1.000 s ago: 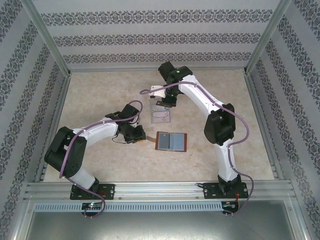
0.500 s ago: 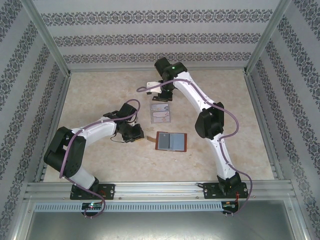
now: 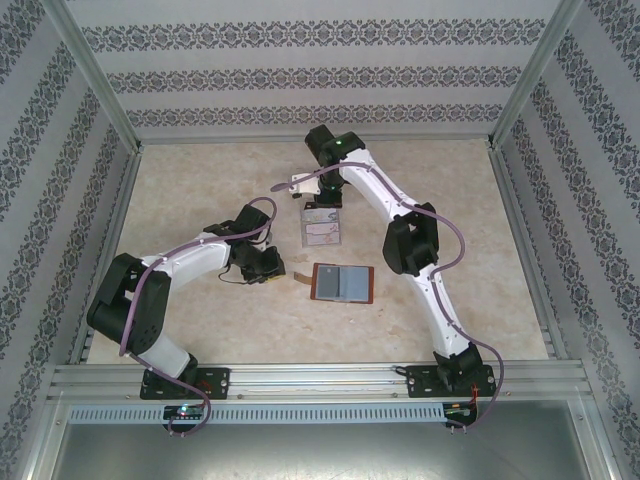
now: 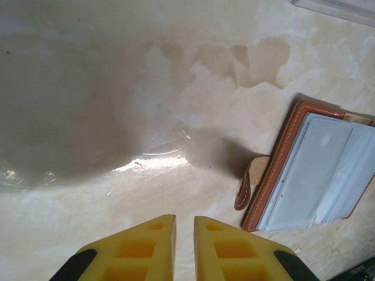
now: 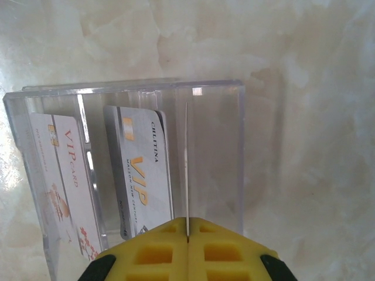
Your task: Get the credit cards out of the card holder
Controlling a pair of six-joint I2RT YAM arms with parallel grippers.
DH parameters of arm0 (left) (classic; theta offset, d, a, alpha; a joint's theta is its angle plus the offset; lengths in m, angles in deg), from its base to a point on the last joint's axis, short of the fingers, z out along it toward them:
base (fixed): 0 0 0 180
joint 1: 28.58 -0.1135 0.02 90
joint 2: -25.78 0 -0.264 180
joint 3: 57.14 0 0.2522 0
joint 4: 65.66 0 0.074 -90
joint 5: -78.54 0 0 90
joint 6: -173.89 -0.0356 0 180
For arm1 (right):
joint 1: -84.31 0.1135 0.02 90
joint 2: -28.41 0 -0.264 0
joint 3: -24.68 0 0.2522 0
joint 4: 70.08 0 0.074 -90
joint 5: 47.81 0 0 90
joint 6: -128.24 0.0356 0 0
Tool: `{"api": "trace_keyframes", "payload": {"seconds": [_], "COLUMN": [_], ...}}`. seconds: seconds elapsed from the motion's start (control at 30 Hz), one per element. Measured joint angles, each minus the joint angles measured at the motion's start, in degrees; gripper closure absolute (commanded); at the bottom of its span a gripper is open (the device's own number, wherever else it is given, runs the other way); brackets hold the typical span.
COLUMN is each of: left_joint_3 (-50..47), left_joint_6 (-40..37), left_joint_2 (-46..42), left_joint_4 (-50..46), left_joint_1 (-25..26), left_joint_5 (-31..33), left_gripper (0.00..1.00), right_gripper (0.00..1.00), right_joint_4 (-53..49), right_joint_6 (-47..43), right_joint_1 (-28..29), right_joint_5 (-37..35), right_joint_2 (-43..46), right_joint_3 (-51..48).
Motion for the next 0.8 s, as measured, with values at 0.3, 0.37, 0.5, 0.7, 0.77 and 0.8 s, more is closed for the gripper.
{"api": "trace_keyframes", "payload": {"seconds": [0.3,0.37,0.5,0.7,0.77,0.8], "left_joint_3": [0.00,0.00,0.00,0.00,0.00,0.00], "left_joint_6": [0.00,0.00,0.00,0.00,0.00,0.00], "left_joint_2": [0.00,0.00,0.00,0.00,0.00,0.00], "left_joint_4": [-0.46,-0.66,-0.81,-0.81,-0.81,-0.81], "left_joint_1": [-0.50,-0.59,-0.59,-0.59,-0.59,-0.59], "left_joint_5": [0.00,0.00,0.00,0.00,0.00,0.00], "left_gripper": [0.84,0.84,0.84,0.84,0.84,0.84], "right_gripper": [1.00,1.00,0.96,0.86,0.84,0.83], "right_joint_4": [-0.48,-0.48,-0.42,-0.35,-0.37,-0.35], "right_joint_6": [0.00,0.00,0.00,0.00,0.02,0.02], "right_joint_1": [0.11,0.13,0.28,0.76,0.76,0.76], "right_joint_5": [-0.11,-0.11,-0.11,-0.37,-0.61,-0.79], "right_joint_2": [-0.04,-0.09,-0.20,-0.22,-0.31,-0.33], "right_joint_3": [0.31,0.35,0.35,0.35,0.35,0.35]}}
